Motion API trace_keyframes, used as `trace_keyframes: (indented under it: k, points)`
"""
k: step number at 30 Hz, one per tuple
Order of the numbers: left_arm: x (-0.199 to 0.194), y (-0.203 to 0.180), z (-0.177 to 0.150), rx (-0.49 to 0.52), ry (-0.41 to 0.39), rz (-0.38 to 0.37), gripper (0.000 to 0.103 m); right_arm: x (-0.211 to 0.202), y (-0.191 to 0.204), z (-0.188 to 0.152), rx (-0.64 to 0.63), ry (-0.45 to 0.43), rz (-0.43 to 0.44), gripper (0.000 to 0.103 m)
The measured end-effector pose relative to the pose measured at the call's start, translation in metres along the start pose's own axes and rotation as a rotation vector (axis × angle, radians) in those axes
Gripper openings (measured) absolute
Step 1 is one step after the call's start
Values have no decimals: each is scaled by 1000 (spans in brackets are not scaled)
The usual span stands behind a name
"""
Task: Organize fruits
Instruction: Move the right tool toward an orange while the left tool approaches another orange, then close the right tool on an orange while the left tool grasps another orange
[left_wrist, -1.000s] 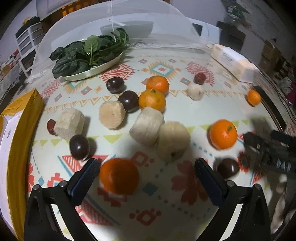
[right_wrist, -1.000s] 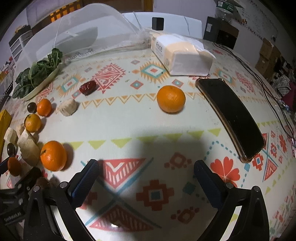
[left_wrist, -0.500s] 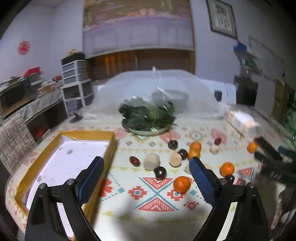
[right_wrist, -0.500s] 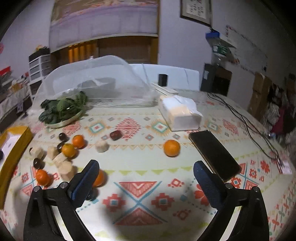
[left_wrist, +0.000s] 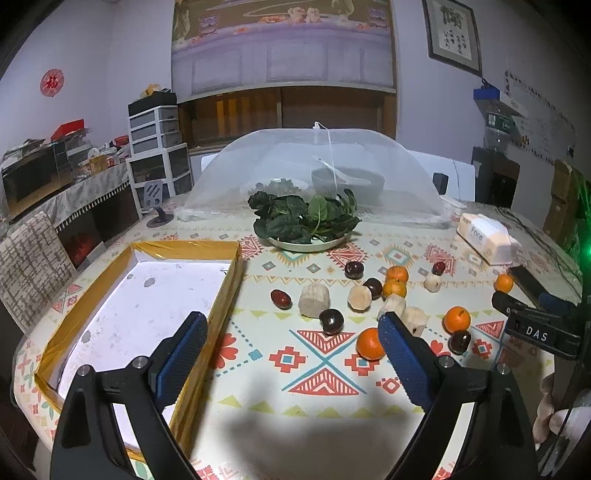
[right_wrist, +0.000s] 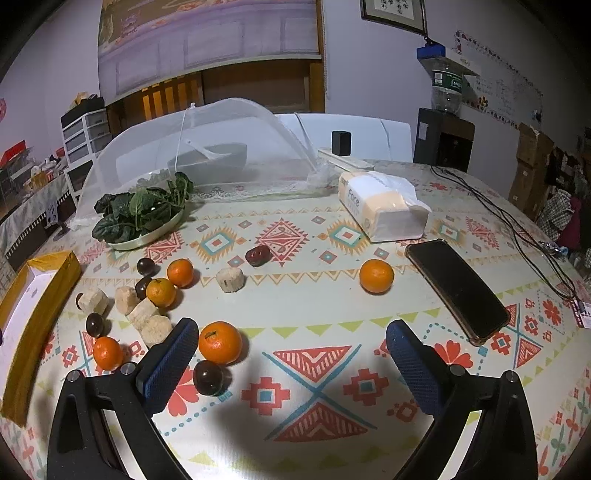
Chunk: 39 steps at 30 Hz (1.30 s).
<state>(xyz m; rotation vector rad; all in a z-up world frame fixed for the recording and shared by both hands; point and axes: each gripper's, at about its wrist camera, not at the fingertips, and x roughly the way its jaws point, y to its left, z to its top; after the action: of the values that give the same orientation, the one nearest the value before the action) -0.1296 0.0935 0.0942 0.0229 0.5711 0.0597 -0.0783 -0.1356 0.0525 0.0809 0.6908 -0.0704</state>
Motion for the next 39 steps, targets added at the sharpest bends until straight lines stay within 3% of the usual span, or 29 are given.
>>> trace_keyframes:
  k: [15,19,31,33,39]
  points:
    - [24,-5,-6,3,70,-15,93,24,11,-5,-10,74,92,102]
    - [30,-5,-8,2,85,-14,93,32,21,-7,-35,113,135,97]
    - [40,-6,-9,4,107,-12,93,56,37,-15,-73,204,165,62]
    - [42,-6,-9,5,112,-12,93,59,37,-14,-67,217,173,50]
    - [46,-9,-10,12,125,-10,93,60,37,-14,-50,216,207,40]
